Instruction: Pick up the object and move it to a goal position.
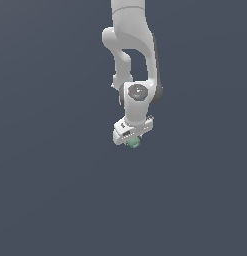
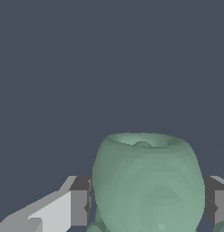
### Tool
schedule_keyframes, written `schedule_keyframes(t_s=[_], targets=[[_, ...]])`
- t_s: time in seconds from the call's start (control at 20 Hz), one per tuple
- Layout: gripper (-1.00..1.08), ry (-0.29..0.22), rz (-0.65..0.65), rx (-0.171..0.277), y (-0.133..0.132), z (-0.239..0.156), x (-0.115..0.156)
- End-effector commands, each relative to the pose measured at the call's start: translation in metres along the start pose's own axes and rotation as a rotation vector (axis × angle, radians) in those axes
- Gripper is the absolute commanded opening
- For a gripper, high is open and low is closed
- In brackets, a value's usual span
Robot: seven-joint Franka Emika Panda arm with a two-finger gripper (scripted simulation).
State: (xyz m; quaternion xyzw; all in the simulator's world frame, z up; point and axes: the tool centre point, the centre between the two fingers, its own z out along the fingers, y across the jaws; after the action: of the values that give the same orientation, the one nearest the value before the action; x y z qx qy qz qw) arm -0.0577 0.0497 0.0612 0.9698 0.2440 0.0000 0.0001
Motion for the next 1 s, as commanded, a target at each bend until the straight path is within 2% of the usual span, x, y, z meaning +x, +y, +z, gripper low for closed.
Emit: schedule_keyframes(t_s=[0.0, 0.35, 0.95], targets=[[-1.0, 0.001, 0.0, -0.001, 0.003, -0.014, -0.001], [-1.0, 0.001, -0.001, 0.0, 0.015, -0.071, -0.004], [-1.0, 0.002, -0.002, 0.002, 0.043, -0.201, -0.01]])
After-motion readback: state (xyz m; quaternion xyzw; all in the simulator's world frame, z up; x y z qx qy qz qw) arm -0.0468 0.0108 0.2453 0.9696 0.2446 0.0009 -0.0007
